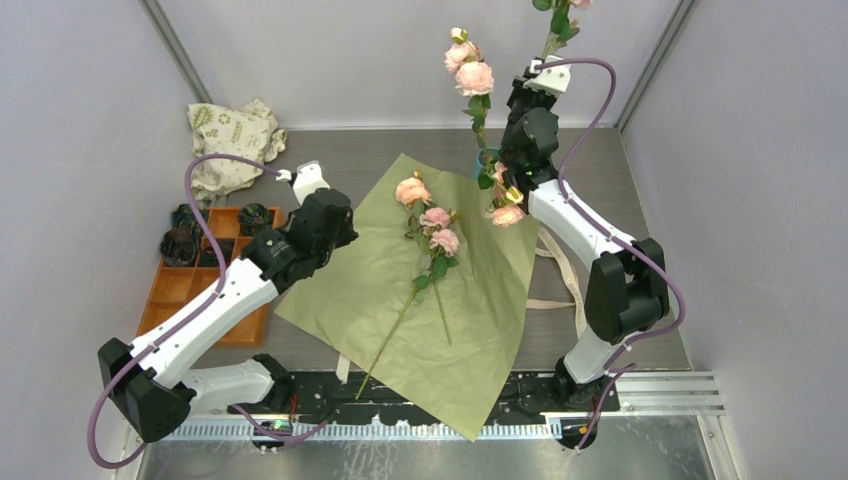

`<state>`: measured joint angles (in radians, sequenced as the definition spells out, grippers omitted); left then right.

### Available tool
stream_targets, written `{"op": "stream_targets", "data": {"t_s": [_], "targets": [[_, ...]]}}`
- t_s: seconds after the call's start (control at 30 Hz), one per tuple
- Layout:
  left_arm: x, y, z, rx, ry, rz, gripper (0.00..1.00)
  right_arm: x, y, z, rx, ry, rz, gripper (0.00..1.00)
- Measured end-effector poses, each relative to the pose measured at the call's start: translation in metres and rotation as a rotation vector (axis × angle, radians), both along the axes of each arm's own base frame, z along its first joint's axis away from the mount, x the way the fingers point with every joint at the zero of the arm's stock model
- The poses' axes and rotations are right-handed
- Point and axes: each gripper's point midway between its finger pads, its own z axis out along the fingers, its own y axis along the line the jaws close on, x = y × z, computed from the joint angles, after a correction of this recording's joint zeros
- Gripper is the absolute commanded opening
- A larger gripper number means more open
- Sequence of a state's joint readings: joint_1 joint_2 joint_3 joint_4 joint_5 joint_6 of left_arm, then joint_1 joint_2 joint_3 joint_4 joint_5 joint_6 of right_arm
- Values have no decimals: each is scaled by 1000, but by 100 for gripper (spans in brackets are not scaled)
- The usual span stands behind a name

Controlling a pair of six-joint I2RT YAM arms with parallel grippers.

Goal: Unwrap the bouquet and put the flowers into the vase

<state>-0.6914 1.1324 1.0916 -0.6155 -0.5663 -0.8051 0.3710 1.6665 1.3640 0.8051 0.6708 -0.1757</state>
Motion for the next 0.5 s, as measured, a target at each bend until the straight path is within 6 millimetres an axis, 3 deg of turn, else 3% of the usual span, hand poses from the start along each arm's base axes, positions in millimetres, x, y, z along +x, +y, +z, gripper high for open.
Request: {"op": "stream_targets", "data": {"t_s": [0.23, 0.43, 0.5], "targets": [[0, -1, 0, -4, -1, -3, 25, 2, 1, -5, -5, 19, 6, 36], [1, -2, 0, -5, 0, -5, 25, -2, 2, -14, -7, 38, 20, 53], [1, -3, -2, -4, 5, -8, 25, -4, 2, -15, -7, 38, 25, 55]]}}
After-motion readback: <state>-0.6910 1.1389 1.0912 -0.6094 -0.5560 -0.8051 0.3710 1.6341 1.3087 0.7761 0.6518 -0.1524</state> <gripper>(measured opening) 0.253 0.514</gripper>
